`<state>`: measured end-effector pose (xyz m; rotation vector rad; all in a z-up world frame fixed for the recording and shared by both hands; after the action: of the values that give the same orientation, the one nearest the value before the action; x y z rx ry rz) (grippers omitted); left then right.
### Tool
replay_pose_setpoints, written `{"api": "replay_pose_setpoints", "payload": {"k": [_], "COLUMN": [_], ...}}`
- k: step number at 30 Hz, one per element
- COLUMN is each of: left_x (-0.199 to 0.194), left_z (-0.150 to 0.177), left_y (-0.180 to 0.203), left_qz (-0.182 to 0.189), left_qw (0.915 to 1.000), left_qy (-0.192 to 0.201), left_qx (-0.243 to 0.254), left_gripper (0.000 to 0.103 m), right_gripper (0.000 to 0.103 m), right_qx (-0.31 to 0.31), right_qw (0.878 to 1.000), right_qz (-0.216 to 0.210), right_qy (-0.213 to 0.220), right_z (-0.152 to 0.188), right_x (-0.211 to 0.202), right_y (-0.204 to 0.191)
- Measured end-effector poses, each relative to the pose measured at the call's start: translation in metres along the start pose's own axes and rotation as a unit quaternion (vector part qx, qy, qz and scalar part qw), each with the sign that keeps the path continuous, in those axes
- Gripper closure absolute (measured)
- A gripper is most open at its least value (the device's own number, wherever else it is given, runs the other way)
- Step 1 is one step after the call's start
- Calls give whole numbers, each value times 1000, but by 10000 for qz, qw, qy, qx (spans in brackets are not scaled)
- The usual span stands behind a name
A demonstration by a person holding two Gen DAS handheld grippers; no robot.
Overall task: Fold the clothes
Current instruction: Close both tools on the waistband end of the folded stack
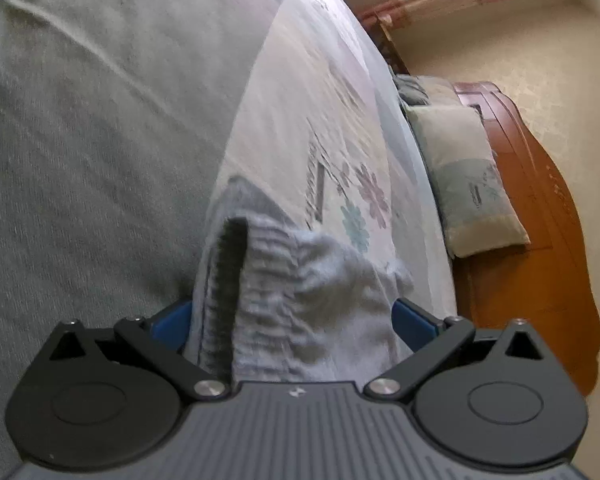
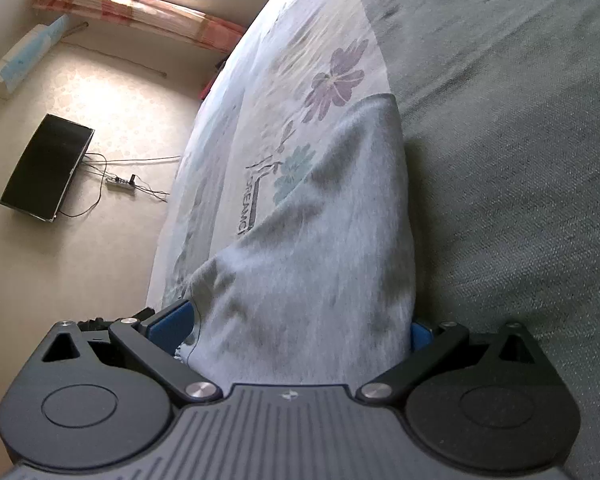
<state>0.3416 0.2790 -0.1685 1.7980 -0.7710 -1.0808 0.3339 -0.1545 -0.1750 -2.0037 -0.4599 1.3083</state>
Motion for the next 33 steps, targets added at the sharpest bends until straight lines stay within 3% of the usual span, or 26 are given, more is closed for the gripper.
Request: {"api": "replay_pose_setpoints", "payload": {"k": [4, 7, 15, 19, 22, 25, 28, 33], "left_x": [-5, -8, 7, 6, 8, 11, 19, 25], "left_z": [26, 31, -6, -1, 15, 20, 7, 8], "left_y": [0, -2, -6, -3, 5, 7, 4, 11], "left_qz": [62, 144, 322, 397, 379, 319, 493, 465], "left_qw": [9992, 9989, 9987, 9986, 9961, 9949, 9953, 9959], "left_qy": [-387, -447, -363, -352, -791, -951, -827, -780], "left_qx": [-34, -62, -142, -69, -33, 112, -116, 13], "left_gripper": [2, 2, 2, 2, 2, 2, 2, 2], "right_gripper": [0, 0, 0, 0, 0, 0, 0, 0], "right_qx": [-111, -320, -269, -411, -485, -523, -377, -327], "right_qw": [9992, 9984, 9984, 9978, 9972, 9965, 9972, 9975], "right_qz": [-77, -150, -319, -454, -407, -526, -535, -547], "right_qy": [-369, -452, -382, -266, -393, -393, -368, -312], "right_z": [20, 28, 3, 9, 21, 26, 17, 15], "right_x": [-7, -10, 12, 8, 3, -1, 5, 8], "right_y": [-2, -4, -14, -12, -12, -9, -11, -14]}}
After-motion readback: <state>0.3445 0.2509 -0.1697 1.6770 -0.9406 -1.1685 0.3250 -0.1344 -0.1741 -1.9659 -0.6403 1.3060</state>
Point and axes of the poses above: each gripper's, at about its wrist camera, not at the fingertips, and x roughly the way its jaws point, y to its right, z to its underside, the point moved 4 cm from there along x, roughly the way its jaws point, and after that the axes turned 13 degrees about z, right-handed, at the moved point
